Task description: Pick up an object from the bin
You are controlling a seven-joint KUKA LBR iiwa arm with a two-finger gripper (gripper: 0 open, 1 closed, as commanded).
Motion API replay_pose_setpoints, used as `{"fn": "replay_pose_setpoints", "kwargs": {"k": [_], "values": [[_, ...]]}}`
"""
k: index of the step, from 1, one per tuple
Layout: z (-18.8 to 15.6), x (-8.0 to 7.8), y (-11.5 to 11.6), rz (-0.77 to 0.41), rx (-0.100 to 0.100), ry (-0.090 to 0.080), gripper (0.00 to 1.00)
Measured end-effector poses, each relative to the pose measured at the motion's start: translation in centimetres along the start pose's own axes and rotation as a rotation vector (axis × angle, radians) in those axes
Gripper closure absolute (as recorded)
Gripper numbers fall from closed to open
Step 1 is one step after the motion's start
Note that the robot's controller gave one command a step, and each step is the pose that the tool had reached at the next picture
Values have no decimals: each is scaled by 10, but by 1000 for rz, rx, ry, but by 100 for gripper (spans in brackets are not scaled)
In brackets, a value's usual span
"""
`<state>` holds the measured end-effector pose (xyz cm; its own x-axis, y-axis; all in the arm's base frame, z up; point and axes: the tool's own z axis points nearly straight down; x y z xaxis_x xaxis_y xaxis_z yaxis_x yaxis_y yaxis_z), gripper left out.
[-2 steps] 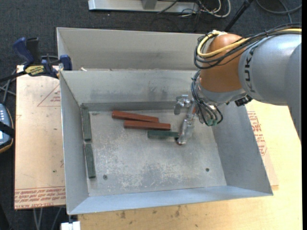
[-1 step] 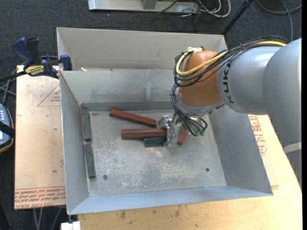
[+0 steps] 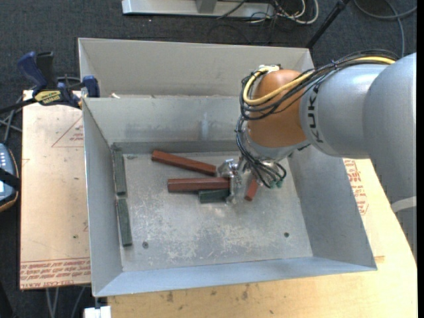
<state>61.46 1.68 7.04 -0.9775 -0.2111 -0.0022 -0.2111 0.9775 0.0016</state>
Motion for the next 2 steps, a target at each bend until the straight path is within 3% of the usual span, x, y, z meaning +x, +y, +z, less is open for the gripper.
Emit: {"fn": "replay_pose_setpoints", "kwargs": {"k": [2], "values": [[-2, -2, 3, -5, 0, 3, 100]]}}
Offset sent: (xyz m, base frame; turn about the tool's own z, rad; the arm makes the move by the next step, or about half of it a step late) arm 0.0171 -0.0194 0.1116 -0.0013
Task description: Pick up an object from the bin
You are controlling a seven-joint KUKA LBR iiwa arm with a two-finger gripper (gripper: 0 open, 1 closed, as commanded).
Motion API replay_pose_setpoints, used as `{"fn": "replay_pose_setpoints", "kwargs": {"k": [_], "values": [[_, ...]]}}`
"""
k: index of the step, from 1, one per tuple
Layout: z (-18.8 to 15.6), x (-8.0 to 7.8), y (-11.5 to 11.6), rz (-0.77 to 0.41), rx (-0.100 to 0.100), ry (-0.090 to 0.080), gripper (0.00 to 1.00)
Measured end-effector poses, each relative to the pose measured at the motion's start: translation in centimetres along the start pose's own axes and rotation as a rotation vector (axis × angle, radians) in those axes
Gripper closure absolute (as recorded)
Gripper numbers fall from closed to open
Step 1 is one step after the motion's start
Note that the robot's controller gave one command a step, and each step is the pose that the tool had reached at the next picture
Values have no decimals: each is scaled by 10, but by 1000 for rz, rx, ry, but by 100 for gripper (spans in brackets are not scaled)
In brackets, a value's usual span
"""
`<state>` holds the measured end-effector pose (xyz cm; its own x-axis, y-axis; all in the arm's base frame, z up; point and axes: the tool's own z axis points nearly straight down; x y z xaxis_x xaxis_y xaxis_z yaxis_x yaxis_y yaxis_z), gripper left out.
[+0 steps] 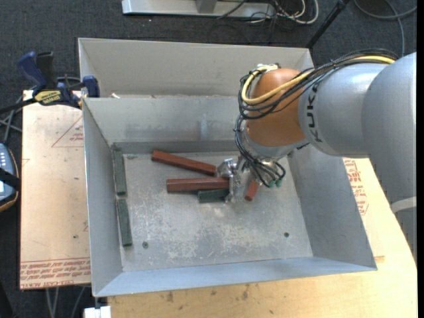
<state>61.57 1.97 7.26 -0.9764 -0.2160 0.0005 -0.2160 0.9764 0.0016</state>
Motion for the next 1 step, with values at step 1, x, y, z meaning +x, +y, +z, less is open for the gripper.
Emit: {"fn": "replay_pose_setpoints", "kwargs": {"k": [1], "values": [[-23, 33, 21, -47, 4, -15, 100]]}}
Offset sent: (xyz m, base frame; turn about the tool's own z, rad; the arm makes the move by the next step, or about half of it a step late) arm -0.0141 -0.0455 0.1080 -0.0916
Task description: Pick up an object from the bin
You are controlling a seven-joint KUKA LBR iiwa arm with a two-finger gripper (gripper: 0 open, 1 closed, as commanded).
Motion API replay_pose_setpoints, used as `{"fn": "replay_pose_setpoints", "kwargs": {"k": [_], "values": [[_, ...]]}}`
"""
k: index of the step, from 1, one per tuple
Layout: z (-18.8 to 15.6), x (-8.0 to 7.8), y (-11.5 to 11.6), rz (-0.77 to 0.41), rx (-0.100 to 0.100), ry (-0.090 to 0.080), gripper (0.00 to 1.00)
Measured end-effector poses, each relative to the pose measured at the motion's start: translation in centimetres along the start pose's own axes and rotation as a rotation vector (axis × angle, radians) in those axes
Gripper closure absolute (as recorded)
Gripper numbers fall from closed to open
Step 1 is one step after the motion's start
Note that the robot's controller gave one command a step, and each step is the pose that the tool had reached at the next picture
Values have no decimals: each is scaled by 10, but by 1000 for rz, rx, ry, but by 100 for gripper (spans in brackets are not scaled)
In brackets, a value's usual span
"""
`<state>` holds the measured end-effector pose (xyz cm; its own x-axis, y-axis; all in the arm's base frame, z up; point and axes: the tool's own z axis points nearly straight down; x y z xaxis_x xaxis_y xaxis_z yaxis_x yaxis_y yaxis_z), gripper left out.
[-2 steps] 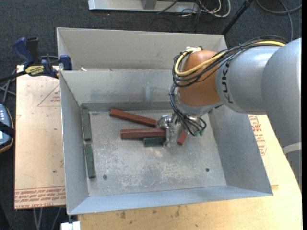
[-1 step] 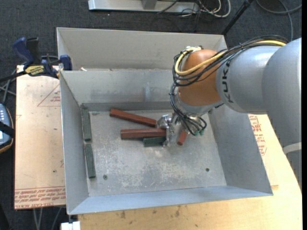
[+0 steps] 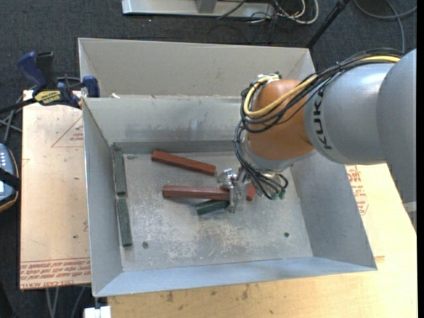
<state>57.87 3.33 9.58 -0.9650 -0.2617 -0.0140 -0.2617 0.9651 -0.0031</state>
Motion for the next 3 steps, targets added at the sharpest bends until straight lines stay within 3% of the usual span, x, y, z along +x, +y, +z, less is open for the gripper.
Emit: {"fn": "replay_pose_setpoints", "kwargs": {"k": [1, 2, 3], "values": [[-37, 6, -26, -33, -8, 19, 100], [-97, 34, -14, -5, -5, 19, 100], [-112, 41, -8, -5, -5, 17, 100]]}}
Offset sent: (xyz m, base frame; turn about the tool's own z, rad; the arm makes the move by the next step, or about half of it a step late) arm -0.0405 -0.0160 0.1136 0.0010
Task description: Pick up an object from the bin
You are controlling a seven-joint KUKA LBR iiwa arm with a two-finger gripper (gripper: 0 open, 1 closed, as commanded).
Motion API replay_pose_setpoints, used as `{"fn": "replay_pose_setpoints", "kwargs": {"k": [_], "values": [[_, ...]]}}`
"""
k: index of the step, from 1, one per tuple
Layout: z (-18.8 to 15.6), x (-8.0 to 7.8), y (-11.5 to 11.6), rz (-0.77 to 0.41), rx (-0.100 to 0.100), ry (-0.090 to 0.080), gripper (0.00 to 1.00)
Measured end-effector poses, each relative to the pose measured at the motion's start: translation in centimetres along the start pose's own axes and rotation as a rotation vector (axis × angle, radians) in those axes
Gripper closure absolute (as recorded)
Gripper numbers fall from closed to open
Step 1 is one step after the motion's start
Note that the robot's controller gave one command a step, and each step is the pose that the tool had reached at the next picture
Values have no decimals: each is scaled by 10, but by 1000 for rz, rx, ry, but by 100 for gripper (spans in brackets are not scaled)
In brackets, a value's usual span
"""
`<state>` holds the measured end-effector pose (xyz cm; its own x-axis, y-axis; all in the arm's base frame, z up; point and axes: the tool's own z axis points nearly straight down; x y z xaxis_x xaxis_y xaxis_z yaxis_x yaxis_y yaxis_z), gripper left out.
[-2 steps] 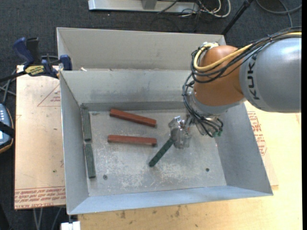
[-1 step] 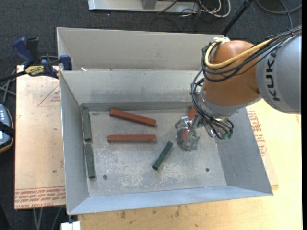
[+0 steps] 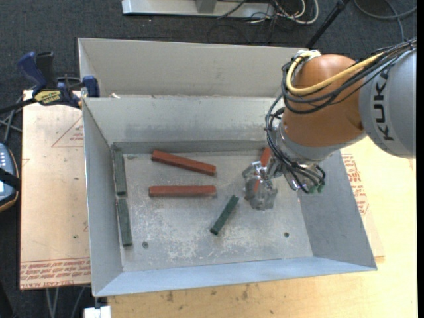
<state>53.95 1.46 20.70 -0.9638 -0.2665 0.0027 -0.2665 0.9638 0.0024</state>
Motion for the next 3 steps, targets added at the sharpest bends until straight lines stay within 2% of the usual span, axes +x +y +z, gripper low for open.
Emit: {"fn": "replay_pose_setpoints", "kwargs": {"k": [1, 2, 3], "values": [[-25, -4, 3, -237, 3, -8, 0], [-24, -4, 2, -236, 2, -6, 0], [26, -10, 2, -264, 5, -11, 0]]}}
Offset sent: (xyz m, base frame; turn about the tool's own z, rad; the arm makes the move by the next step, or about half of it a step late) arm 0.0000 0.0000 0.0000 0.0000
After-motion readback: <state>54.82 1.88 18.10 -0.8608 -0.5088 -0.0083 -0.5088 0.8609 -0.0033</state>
